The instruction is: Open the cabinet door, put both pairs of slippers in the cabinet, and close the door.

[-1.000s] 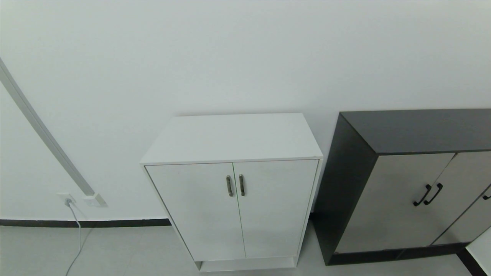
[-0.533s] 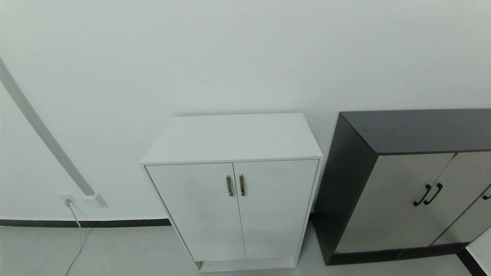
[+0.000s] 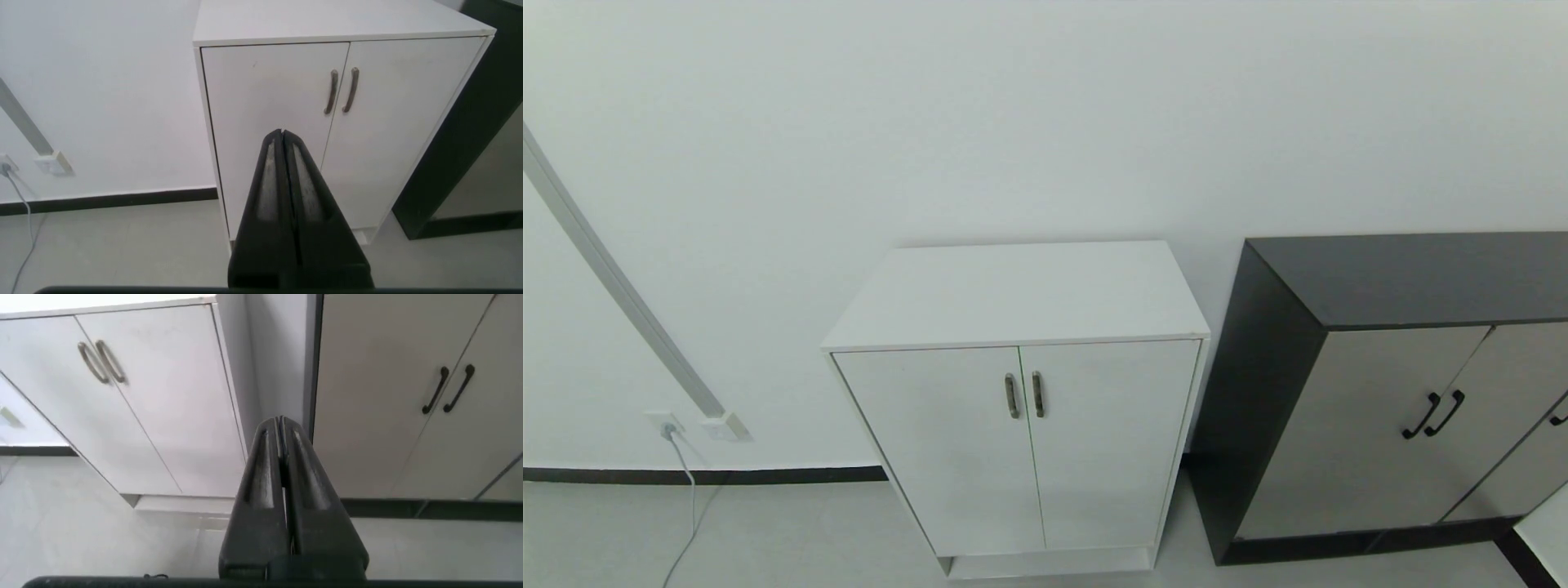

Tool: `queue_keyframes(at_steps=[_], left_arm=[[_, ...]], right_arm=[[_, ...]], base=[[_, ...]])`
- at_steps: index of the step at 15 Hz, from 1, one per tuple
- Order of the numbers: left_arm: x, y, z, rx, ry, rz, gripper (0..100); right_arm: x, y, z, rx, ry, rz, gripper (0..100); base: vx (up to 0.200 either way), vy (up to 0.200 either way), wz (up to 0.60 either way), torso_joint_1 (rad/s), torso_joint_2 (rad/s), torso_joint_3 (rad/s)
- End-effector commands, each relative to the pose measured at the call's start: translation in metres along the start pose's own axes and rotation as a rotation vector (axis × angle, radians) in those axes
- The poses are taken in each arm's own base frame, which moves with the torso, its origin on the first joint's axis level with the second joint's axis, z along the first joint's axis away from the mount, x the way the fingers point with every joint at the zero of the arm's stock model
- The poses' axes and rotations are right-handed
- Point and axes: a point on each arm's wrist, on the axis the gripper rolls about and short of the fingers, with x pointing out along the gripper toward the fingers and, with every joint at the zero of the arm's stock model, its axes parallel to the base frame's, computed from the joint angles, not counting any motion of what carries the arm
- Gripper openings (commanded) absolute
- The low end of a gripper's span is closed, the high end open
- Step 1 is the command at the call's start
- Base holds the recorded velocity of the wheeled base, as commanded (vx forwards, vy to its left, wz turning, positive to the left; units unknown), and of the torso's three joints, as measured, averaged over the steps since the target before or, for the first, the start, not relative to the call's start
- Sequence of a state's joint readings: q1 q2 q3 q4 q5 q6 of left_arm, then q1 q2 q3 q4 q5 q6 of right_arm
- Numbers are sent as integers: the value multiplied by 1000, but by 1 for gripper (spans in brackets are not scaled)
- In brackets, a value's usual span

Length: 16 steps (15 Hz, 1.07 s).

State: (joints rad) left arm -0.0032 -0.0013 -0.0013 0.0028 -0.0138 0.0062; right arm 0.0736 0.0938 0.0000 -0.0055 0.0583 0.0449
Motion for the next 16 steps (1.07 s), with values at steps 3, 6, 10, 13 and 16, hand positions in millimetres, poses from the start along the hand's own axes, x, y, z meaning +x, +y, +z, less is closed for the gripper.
queue_keyframes(at_steps=[3,6,10,13,16], left_arm=[[0,0,0,0,1,0,0],[0,0,0,0,1,0,0],[0,0,0,-2,1,0,0],[0,0,0,1,3,2,0],[0,0,0,1,3,2,0]], right_arm=[[0,0,0,-16,2,3,0],[-2,2,-1,-64,-34,-101,0],[-7,1,-2,26,-102,-103,0],[-7,0,-2,37,-111,-168,0],[-7,0,-2,32,-109,-167,0]], base=[[0,0,0,0,0,0],[0,0,0,0,0,0],[0,0,0,0,0,0],[0,0,0,0,0,0],[0,0,0,0,0,0]])
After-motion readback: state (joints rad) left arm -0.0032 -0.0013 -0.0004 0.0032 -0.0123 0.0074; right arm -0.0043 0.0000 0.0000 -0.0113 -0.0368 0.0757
